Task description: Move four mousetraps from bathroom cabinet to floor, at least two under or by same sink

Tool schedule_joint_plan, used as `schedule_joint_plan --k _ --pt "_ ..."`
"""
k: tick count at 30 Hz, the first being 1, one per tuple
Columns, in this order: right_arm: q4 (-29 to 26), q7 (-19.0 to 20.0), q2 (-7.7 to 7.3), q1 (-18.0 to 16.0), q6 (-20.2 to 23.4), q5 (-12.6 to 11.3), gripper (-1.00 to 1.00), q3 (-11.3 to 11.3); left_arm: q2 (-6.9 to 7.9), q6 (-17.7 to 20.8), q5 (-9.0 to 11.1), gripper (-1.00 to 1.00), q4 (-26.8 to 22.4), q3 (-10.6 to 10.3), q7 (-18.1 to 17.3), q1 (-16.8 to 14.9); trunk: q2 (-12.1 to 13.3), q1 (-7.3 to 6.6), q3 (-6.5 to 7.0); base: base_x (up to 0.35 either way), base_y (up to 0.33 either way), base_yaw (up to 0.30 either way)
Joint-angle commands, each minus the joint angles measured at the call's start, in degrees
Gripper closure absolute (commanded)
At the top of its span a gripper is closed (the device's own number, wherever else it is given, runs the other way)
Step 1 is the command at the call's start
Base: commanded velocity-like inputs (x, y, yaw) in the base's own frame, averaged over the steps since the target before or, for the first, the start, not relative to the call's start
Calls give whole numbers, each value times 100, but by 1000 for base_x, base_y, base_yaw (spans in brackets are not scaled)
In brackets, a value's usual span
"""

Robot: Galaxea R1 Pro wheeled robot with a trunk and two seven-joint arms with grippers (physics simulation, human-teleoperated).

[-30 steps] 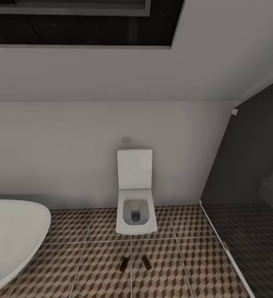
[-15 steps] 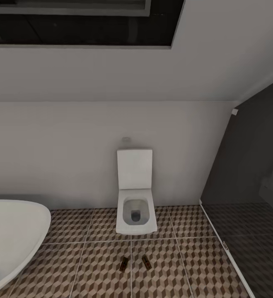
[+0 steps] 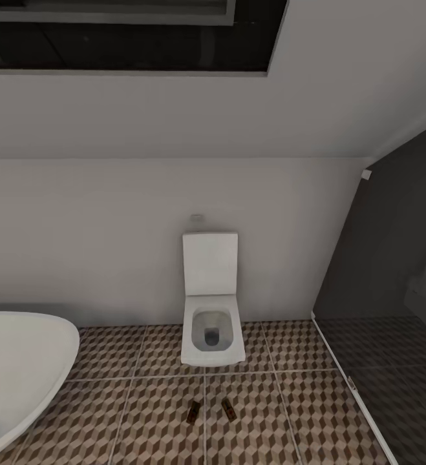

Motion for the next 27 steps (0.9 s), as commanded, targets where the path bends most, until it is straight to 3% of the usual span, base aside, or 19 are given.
schedule_joint_plan --k 1,27 --pt "-1 -15 0 -4 -12 -45 -100 50 -3 -17 6 -100 9 -34 9 -5 -12 3 -12 0 0 0" --pt "-1 -15 0 -4 -12 -46 -100 50 -5 -17 10 -100 9 -34 13 -5 -12 3 -12 0 0 0"
